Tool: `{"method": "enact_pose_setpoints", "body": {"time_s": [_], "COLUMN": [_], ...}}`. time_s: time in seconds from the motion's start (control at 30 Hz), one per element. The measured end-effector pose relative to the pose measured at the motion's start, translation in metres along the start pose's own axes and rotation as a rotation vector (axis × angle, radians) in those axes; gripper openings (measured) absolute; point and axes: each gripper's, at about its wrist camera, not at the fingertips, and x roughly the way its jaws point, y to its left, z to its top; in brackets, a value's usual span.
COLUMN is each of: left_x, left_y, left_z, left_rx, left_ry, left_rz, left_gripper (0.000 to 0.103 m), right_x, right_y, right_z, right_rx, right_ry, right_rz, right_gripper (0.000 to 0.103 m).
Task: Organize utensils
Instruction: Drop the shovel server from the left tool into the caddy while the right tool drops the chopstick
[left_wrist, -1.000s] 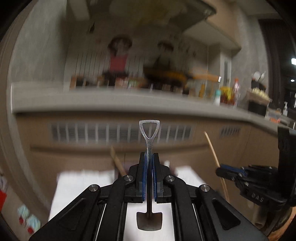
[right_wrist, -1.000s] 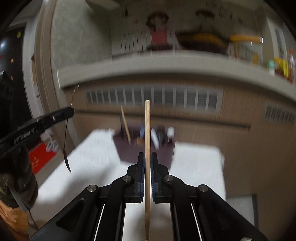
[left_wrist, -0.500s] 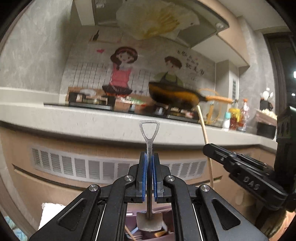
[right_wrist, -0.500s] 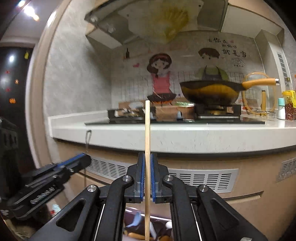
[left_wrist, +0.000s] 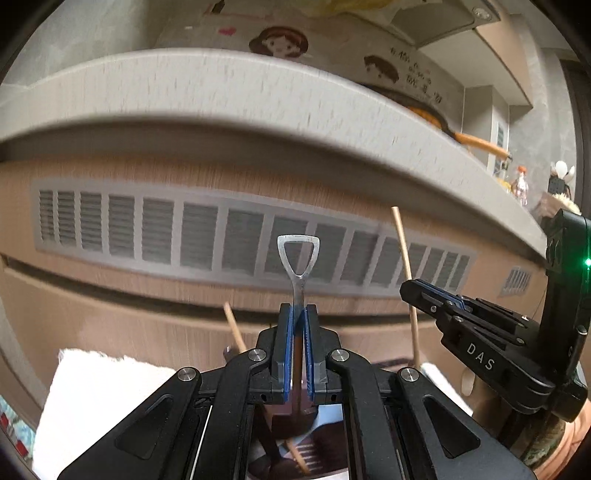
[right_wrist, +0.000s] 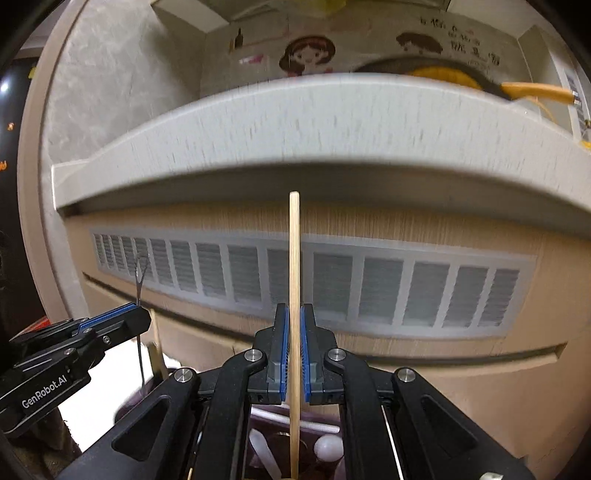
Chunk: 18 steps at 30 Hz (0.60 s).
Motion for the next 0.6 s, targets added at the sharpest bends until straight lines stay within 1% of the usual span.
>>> {"method": "enact_pose_setpoints", "body": {"time_s": [0.17, 0.3, 0.37, 0.4, 0.43, 0.47, 0.5, 0.53, 0.57, 0.6], "left_x": [0.009, 0.01, 0.006, 0.001, -0.005, -0.01, -0.019, -0.03, -0.04, -0.052], "left_y": [-0.005, -0.012, -0.015, -0.016, -0.016, -0.017, -0.016, -0.016, -0.014, -0.012], "left_z": [-0.023, -0.027, -0.027, -0.028, -0.028, -0.027, -0.027, -0.027, -0.027, -0.028], "left_rx": [0.019, 0.022, 0.018, 0.013, 0.008, 0.0, -0.014, -0.025, -0.033, -0.044], "left_ry": [0.077, 0.117, 0.132, 0.136, 0.139, 0.139, 0.135, 0.13, 0.124, 0.116], "left_rz": [0.006, 0.015, 0.019, 0.025, 0.035, 0.043, 0.051, 0.062, 0.074, 0.091], "left_gripper": [0.006, 0.008, 0.011, 0.019, 0.031, 0.037, 0.049, 0.056, 0.058, 0.064], "right_x": [0.006, -0.001, -0.004, -0.011, -0.016, -0.022, -0.028, -0.037, -0.045, -0.059], "right_y": [-0.001, -0.004, -0.007, -0.009, -0.01, -0.011, -0.012, -0.013, -0.014, -0.015], "right_z": [-0.031, -0.057, -0.065, -0.068, -0.068, -0.069, -0.068, -0.068, -0.066, -0.066], "right_rx": [-0.017, -0.022, -0.012, -0.002, 0.003, 0.007, 0.011, 0.022, 0.033, 0.049], "right_ry": [0.09, 0.159, 0.187, 0.192, 0.197, 0.199, 0.202, 0.205, 0.205, 0.198], "right_rz": [-0.002, -0.01, -0.007, -0.001, -0.008, -0.012, -0.01, -0.012, -0.014, -0.019], "right_gripper": [0.006, 0.006, 0.006, 0.007, 0.008, 0.012, 0.021, 0.025, 0.033, 0.041]}}
